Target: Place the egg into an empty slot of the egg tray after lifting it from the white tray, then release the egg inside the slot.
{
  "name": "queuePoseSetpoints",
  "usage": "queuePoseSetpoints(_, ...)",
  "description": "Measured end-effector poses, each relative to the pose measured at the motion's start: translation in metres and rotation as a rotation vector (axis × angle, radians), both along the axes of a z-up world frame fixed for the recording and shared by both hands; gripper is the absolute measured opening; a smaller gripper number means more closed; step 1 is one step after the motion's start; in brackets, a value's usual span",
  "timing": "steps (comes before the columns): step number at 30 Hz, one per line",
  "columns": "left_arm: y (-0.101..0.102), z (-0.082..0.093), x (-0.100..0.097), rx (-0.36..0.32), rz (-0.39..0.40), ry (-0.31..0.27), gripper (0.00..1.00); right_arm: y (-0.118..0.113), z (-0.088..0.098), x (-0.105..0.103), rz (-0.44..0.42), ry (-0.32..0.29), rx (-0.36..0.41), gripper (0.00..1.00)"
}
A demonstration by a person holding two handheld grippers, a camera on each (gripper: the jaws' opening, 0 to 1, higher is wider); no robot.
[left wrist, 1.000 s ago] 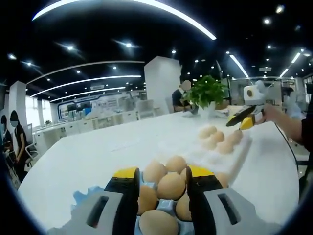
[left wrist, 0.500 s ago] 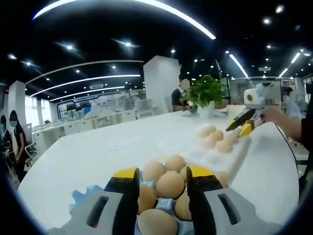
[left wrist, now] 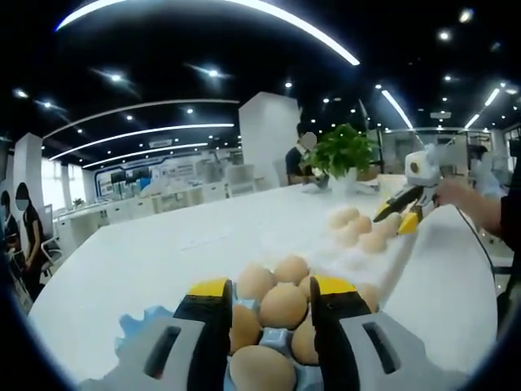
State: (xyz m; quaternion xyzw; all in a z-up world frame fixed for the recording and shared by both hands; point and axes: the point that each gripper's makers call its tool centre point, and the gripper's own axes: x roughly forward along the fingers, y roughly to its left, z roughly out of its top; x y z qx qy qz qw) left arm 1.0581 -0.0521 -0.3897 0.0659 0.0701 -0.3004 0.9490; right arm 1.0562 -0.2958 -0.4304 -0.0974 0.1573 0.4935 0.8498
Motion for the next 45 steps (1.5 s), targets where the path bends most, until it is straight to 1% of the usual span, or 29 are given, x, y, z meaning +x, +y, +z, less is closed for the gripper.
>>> queuePoseSetpoints(3, 0.000, 0.000, 0.000, 0.000, -0.002, 0.001, 0.39, -0.001, -0.001, 0.000, 0.000, 0.018, 0.020, 0.45)
queuePoseSetpoints(10, 0.006, 0.001, -0.002, 0.002, 0.006, -0.001, 0.39, -0.001, 0.000, -0.001, 0.001, 0.007, 0.036, 0.45)
queuePoseSetpoints(15, 0.005, 0.000, -0.003, 0.005, 0.004, 0.002, 0.39, -0.001, 0.000, -0.003, -0.001, 0.002, 0.035, 0.45)
queuePoseSetpoints(19, 0.007, 0.001, 0.000, 0.005, 0.000, 0.001, 0.39, -0.001, 0.001, -0.005, 0.002, -0.009, 0.039, 0.44)
queuePoseSetpoints(24, 0.009, 0.001, 0.002, 0.010, 0.000, 0.002, 0.39, -0.011, 0.001, -0.004, -0.002, -0.008, 0.048, 0.40)
queuePoseSetpoints(28, 0.006, 0.000, 0.002, 0.013, -0.007, 0.005, 0.39, -0.016, 0.002, -0.004, -0.008, -0.013, 0.042, 0.32)
queuePoseSetpoints(29, 0.005, 0.001, 0.002, 0.016, -0.010, 0.003, 0.39, -0.020, 0.002, 0.000, -0.011, -0.014, 0.039, 0.30)
queuePoseSetpoints(37, 0.000, 0.005, -0.001, 0.017, -0.020, -0.006, 0.39, -0.028, 0.002, 0.010, -0.015, -0.016, 0.028, 0.29)
queuePoseSetpoints(39, -0.002, 0.005, -0.002, 0.015, -0.024, -0.008, 0.39, -0.030, 0.001, 0.013, -0.024, -0.004, 0.037, 0.29)
queuePoseSetpoints(41, -0.003, 0.005, -0.003, 0.014, -0.030, -0.009, 0.39, -0.029, 0.003, 0.013, -0.041, 0.023, 0.072, 0.29)
queuePoseSetpoints(42, -0.004, 0.005, -0.003, 0.014, -0.032, -0.008, 0.39, -0.029, 0.003, 0.012, -0.050, 0.051, 0.094, 0.29)
queuePoseSetpoints(44, -0.006, 0.005, -0.003, 0.015, -0.034, -0.007, 0.39, -0.027, 0.008, 0.010, -0.070, 0.085, 0.147, 0.29)
queuePoseSetpoints(45, -0.007, 0.004, -0.003, 0.015, -0.038, -0.007, 0.39, -0.028, 0.010, 0.011, -0.074, 0.088, 0.156, 0.29)
